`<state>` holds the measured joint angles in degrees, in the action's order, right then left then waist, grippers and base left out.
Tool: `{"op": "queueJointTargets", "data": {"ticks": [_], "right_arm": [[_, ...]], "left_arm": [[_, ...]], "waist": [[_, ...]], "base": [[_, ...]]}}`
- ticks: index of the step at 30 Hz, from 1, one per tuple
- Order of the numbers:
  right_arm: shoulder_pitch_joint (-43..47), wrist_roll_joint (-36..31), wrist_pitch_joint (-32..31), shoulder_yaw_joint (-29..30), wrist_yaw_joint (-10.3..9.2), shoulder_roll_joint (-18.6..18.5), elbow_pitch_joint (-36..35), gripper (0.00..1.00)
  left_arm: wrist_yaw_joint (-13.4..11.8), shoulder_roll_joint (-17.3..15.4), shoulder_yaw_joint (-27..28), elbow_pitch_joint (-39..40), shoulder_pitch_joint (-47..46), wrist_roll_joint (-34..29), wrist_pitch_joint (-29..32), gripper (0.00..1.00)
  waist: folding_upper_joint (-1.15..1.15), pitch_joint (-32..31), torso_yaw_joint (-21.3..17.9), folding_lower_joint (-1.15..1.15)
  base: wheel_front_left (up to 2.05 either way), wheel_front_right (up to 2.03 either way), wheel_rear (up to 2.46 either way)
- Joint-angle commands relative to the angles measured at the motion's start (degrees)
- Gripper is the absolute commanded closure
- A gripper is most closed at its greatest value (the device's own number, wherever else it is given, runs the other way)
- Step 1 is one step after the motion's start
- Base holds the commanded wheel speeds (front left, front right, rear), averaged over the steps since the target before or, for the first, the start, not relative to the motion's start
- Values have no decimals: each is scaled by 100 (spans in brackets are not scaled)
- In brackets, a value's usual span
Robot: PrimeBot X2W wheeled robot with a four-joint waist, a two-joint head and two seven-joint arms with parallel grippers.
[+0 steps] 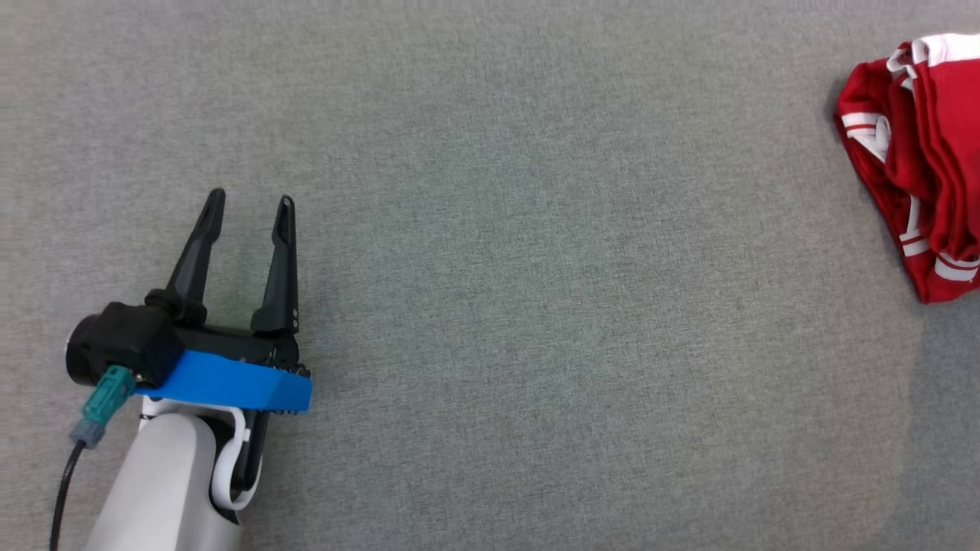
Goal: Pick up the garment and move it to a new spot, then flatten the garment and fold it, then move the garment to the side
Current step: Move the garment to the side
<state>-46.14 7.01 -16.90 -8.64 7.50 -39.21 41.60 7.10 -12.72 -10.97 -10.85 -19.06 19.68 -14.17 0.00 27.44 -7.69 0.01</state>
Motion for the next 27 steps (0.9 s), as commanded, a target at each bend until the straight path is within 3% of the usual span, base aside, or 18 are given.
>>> {"op": "queueJointTargets", "data": {"ticks": [1,9,15,21,27], "right_arm": [[102,-75,96,86,-1,69,-9,0],[839,-54,862,1138,-1,789,-455,0],[1764,68,1790,1745,0,1749,-1675,0],[2815,162,2035,1635,0,2644,-2935,0],[3626,150,1920,1387,0,3176,-3359,0]], "left_arm": [[-1,4,5,-14,53,31,-7,0],[-47,154,27,-182,344,121,-69,0],[-72,234,128,-225,730,178,-97,0],[-54,262,195,-235,1097,201,-101,0],[-86,330,402,-306,1372,259,-103,0]], "waist": [[0,-88,55,-1],[0,-748,229,-1],[0,-1330,223,-1],[0,-1790,231,-1],[0,-2149,289,-1]], "base": [[0,0,0],[0,0,0],[0,0,0],[0,0,0],[0,0,0]]}}
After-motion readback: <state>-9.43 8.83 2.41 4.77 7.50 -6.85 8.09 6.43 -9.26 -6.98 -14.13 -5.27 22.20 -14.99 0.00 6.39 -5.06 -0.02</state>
